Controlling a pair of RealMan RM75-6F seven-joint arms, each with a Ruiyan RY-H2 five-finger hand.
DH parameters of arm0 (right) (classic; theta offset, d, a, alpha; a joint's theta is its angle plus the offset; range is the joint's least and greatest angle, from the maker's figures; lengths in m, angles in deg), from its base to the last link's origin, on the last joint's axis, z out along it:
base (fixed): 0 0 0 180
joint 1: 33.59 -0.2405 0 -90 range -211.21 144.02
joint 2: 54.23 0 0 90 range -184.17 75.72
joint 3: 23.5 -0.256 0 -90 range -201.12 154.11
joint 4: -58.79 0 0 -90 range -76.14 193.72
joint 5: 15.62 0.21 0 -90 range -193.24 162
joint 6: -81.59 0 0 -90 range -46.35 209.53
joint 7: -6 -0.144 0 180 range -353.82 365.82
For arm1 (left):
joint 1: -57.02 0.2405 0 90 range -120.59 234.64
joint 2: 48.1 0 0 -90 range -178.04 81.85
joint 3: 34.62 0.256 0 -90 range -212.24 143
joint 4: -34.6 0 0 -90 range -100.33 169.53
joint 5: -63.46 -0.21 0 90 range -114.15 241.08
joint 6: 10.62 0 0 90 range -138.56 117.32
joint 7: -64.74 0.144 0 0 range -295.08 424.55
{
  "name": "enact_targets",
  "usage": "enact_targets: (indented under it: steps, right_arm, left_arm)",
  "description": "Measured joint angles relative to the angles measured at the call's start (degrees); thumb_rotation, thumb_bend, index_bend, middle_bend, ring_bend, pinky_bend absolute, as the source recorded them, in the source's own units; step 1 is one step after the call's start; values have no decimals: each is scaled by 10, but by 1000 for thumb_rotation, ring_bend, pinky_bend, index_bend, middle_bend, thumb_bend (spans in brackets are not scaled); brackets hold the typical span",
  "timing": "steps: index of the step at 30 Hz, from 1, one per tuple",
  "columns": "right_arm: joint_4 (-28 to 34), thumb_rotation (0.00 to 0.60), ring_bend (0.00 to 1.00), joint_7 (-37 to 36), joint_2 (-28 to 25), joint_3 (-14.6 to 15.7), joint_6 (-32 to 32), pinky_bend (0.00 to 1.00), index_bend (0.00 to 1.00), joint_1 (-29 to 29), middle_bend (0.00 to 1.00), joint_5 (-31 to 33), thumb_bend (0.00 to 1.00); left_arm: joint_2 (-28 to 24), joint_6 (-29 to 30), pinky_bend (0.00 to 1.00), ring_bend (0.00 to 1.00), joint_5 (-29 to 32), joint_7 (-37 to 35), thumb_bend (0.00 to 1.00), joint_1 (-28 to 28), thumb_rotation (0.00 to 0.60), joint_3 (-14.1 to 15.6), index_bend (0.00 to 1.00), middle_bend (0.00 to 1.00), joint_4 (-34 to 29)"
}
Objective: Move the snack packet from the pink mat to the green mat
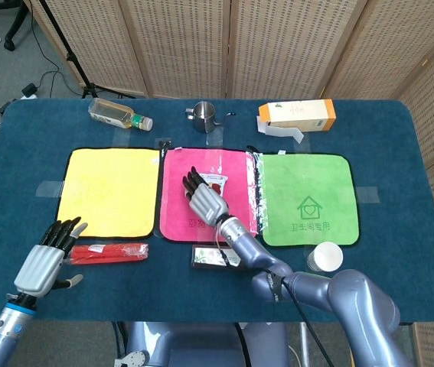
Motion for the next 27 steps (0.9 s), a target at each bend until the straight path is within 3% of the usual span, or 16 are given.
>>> enact_targets:
  steps: [27]
  right_arm:
    - [10,600,0,-6,-22,24,20,32,150,31,45,19,981]
  left_arm:
    - [-5,8,0,0,5,-3,92,2,600,-2,0,0,-5]
